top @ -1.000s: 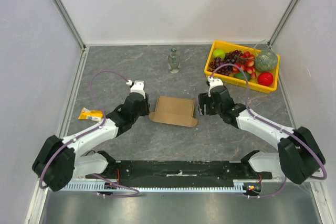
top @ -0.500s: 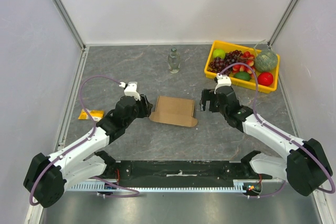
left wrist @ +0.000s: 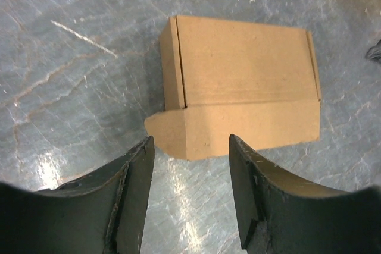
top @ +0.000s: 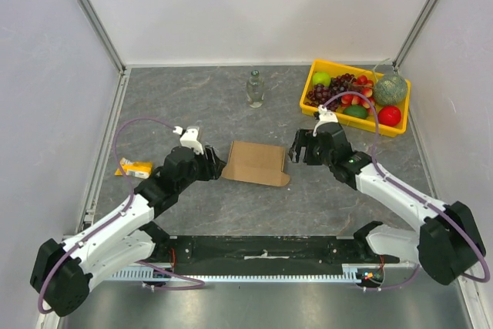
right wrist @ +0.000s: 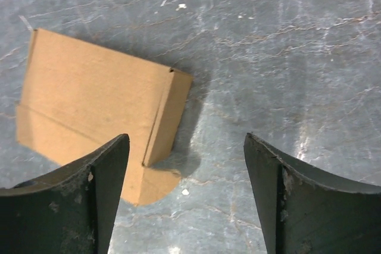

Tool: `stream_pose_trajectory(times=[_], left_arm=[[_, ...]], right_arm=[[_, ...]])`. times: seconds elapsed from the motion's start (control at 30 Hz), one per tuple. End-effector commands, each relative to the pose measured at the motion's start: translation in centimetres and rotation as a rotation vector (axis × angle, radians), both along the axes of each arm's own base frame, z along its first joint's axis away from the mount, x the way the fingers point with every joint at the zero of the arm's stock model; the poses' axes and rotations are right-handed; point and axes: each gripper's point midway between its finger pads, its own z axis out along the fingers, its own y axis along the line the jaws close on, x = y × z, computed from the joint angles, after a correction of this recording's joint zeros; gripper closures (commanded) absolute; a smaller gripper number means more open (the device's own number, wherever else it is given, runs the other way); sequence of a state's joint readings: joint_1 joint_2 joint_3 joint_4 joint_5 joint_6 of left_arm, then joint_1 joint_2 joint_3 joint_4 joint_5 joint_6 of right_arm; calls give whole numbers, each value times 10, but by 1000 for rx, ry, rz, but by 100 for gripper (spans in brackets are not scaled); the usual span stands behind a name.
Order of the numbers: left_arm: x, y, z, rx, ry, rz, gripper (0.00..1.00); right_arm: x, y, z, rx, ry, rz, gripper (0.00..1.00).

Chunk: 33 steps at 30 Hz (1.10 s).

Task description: Fold the paper box

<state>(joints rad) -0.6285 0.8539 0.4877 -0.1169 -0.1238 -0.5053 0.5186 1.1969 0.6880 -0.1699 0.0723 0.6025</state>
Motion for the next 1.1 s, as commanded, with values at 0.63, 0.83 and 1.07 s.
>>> stream_pose_trajectory(times=[0.63,0.83,1.07], left_arm=[[42,23,-10,77,-9,239,61],[76,7,-29,182,72,199,98],[80,-10,-76,239,201,138,98]], right_arm=[[-47,25,2,105,-9,33,39],[-52,19,4,98,-23,42,48],[-54,12,12,82,-54,39,52]])
